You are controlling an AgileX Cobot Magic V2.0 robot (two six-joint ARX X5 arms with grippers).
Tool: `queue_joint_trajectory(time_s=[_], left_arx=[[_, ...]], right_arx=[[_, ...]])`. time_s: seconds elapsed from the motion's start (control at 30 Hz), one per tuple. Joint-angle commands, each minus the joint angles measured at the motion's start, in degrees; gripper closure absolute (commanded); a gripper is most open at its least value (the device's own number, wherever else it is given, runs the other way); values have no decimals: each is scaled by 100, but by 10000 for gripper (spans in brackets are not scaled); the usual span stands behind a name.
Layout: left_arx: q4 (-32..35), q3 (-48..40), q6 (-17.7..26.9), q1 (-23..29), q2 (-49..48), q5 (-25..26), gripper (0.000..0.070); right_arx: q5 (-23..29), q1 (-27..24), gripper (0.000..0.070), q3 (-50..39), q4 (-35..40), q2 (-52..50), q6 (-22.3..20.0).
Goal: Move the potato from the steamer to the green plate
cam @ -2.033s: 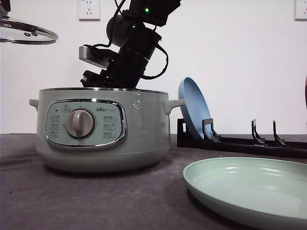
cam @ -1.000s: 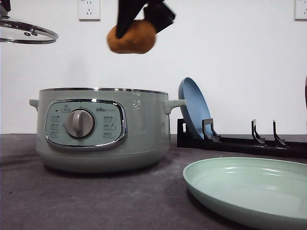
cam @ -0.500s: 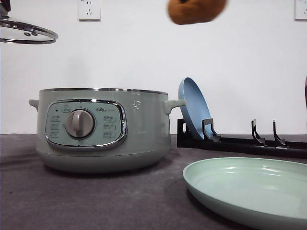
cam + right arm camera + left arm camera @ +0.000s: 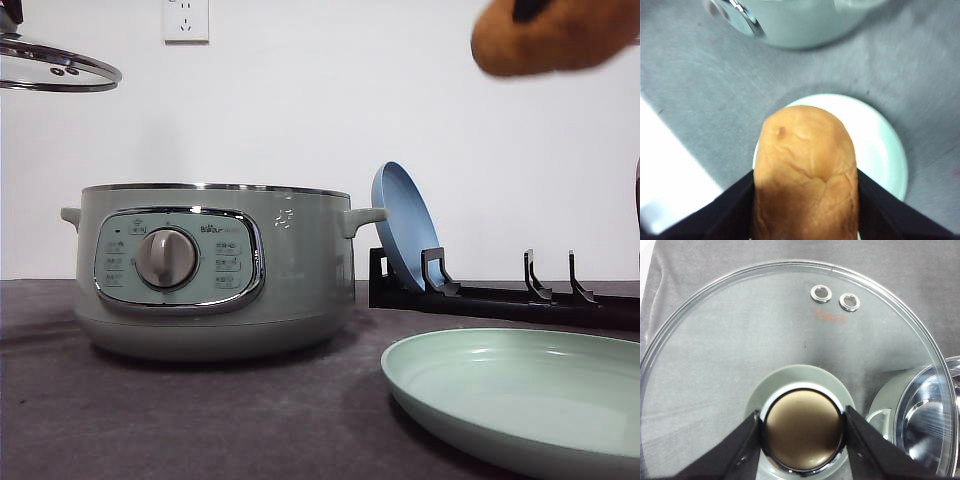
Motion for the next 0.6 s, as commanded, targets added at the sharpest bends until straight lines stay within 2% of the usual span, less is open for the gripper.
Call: queue_joint_trajectory(time_s=[0.0,0.43,0.57], left_arx=[[199,223,-15,-9,0,57,700],[199,223,-17,-9,0,60,700],[199,223,-29,-11,0,60,700]], right_arx=[[-3,28,460,-308,263,-59,428],[177,22,460,-2829,3016,-204,1778],[323,22,460,-3266,3404,-204,1915]])
